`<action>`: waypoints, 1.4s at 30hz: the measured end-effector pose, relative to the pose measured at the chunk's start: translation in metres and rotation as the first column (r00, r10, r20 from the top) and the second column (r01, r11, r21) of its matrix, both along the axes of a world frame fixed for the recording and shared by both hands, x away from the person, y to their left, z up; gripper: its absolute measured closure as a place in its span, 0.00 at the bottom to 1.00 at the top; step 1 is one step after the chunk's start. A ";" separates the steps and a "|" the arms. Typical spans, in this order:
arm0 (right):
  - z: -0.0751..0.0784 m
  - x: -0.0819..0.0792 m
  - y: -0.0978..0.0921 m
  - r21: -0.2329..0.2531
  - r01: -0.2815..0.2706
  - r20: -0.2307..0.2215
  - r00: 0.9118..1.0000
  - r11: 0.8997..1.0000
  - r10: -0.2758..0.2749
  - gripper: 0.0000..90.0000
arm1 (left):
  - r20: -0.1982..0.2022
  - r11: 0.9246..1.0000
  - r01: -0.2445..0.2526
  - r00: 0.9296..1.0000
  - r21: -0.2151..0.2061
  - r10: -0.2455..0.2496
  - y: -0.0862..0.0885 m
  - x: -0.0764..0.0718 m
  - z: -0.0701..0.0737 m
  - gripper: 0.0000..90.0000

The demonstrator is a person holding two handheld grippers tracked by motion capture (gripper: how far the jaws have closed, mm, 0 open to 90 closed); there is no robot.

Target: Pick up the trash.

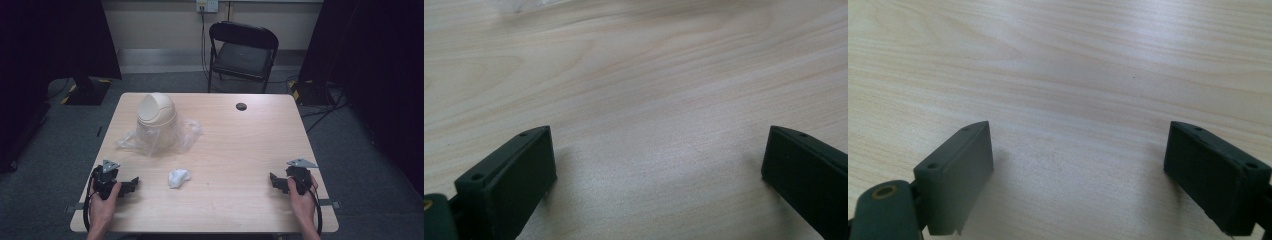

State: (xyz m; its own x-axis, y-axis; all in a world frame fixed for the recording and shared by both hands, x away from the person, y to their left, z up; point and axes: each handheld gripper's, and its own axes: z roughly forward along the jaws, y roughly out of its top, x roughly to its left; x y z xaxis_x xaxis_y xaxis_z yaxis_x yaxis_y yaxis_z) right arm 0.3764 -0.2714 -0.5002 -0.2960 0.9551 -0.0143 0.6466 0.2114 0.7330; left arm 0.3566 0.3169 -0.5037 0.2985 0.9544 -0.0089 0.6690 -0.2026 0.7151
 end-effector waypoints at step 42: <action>0.000 0.000 0.000 0.000 0.001 -0.001 1.000 1.000 -0.001 0.13 | 0.114 0.984 0.137 0.986 -0.111 -0.124 -0.011 0.007 0.045 0.22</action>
